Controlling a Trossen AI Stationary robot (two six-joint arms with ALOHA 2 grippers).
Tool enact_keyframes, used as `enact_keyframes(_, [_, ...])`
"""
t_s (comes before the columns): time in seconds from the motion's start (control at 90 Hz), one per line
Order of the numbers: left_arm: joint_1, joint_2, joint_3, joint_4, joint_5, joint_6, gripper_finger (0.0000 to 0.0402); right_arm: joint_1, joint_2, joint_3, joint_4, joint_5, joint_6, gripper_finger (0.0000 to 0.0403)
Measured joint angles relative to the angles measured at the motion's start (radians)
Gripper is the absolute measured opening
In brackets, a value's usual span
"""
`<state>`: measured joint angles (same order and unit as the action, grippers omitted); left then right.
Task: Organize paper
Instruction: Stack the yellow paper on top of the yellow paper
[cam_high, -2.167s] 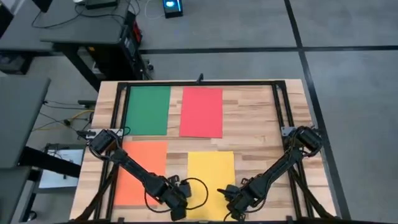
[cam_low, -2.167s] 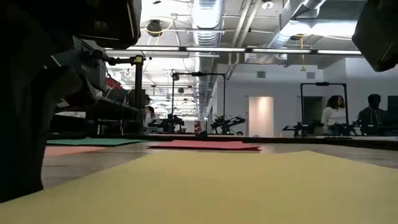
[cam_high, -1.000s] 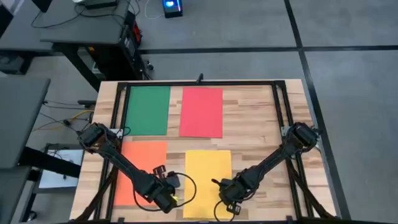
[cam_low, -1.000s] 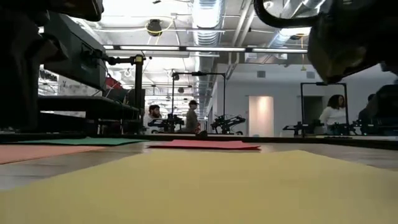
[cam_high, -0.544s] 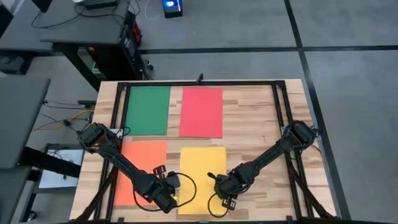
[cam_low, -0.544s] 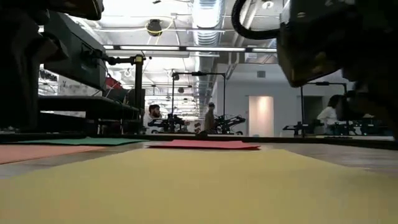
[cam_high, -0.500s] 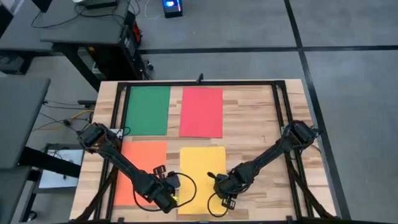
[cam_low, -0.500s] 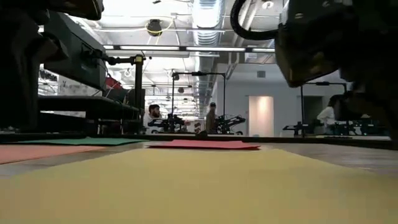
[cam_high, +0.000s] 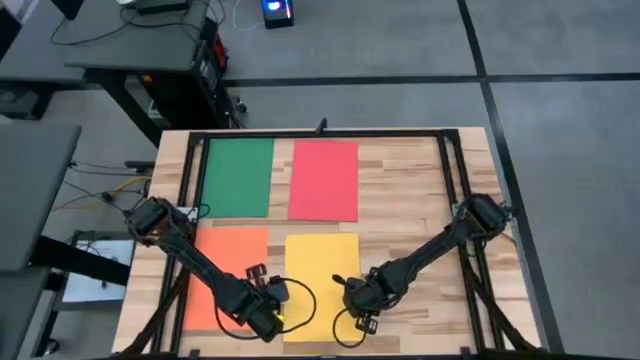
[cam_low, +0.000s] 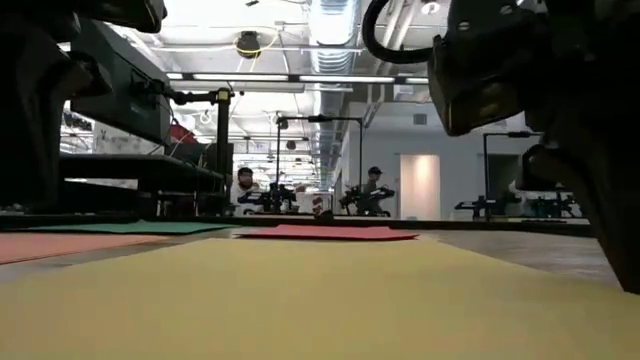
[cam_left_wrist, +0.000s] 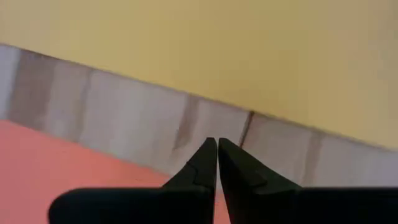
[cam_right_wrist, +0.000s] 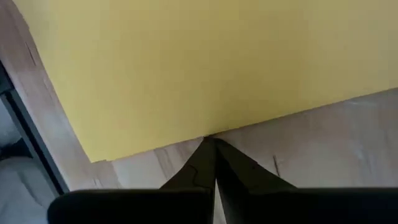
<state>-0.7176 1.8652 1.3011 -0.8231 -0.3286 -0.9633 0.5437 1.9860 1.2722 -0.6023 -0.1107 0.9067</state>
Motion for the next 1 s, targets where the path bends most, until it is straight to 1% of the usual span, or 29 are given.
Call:
enact_keyframes(0.078, [0.014, -0.001, 0.032, -0.052, -0.003, 0.020, 0.0000, 0.025, -0.025, -0.006, -0.048, 0.036, 0.028, 0.0000])
enact_keyframes(0.144, [0.033, -0.001, 0.067, -0.106, -0.043, 0.067, 0.0000, 0.051, -0.048, -0.007, -0.048, 0.060, 0.051, 0.0000])
enact_keyframes(0.2, [0.054, -0.001, 0.100, -0.135, -0.092, 0.133, 0.0000, 0.075, -0.070, -0.005, -0.037, 0.074, 0.059, 0.0000])
enact_keyframes(0.278, [0.099, -0.002, 0.137, -0.146, -0.123, 0.260, 0.0000, 0.110, -0.081, -0.003, 0.001, 0.106, 0.044, 0.0000])
enact_keyframes(0.367, [0.183, -0.002, 0.163, -0.136, -0.128, 0.402, 0.0000, 0.149, -0.078, -0.004, 0.076, 0.141, 0.003, 0.0000])
enact_keyframes(0.478, [0.306, -0.002, 0.164, -0.086, -0.130, 0.562, 0.0000, 0.184, -0.073, -0.001, 0.194, 0.202, -0.019, 0.0000])
enact_keyframes(0.567, [0.403, -0.002, 0.161, -0.026, -0.128, 0.690, 0.0000, 0.204, -0.065, -0.002, 0.233, 0.248, -0.026, 0.0000])
enact_keyframes(0.611, [0.447, -0.002, 0.150, 0.040, -0.100, 0.758, 0.0000, 0.212, -0.055, 0.008, 0.242, 0.271, -0.027, 0.0000])
enact_keyframes(0.689, [0.520, -0.002, 0.126, 0.160, 0.021, 0.865, 0.0000, 0.232, -0.030, 0.041, 0.227, 0.316, -0.054, 0.0000])
enact_keyframes(0.744, [0.563, -0.002, 0.108, 0.243, 0.107, 0.909, 0.0000, 0.247, -0.001, 0.078, 0.225, 0.348, -0.098, 0.0000])
enact_keyframes(0.789, [0.590, -0.002, 0.096, 0.299, 0.150, 0.923, 0.0000, 0.262, 0.025, 0.111, 0.225, 0.379, -0.142, 0.0000])
enact_keyframes(0.822, [0.608, -0.002, 0.086, 0.331, 0.167, 0.925, 0.0000, 0.272, 0.045, 0.139, 0.210, 0.408, -0.176, 0.0000])
enact_keyframes(0.922, [0.641, 0.000, 0.055, 0.404, 0.171, 0.929, 0.0000, 0.301, 0.100, 0.205, 0.171, 0.500, -0.252, 0.0000])
enact_keyframes(1.0, [0.649, 0.000, 0.032, 0.473, 0.176, 0.947, 0.0000, 0.312, 0.136, 0.229, 0.164, 0.525, -0.261, 0.0000])
